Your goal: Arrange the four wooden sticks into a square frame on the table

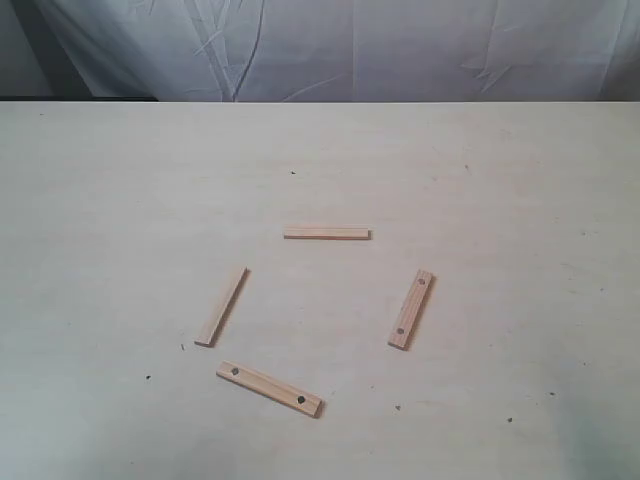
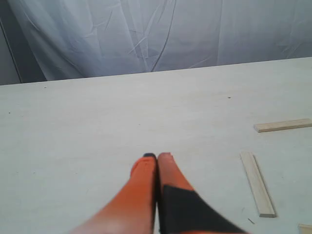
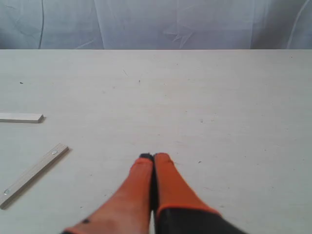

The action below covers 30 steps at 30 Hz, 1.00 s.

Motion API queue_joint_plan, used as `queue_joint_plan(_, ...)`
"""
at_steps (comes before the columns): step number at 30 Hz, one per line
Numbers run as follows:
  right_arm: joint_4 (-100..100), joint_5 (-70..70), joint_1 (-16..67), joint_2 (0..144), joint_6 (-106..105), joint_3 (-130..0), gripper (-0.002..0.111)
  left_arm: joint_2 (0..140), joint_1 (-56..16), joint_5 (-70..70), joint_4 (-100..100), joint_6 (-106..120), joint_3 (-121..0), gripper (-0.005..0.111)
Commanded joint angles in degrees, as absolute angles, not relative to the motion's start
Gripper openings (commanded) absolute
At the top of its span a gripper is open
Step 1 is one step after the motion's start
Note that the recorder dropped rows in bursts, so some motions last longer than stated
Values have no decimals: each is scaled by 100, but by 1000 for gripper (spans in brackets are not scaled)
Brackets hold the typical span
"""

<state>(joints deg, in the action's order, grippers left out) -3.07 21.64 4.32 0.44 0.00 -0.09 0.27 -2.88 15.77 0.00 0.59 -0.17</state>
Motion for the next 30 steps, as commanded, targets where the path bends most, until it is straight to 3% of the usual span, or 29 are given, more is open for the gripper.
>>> queue_joint_plan(1, -312, 2095, 404, 0, 0, 0, 0, 0, -284, 1502, 0, 62, 0, 0)
queue_joint_plan(23, -312, 2058, 404, 0, 0, 0, 0, 0, -284, 1502, 0, 62, 0, 0)
queue_joint_plan(30, -312, 804, 404, 0, 0, 0, 0, 0, -284, 1502, 0, 62, 0, 0)
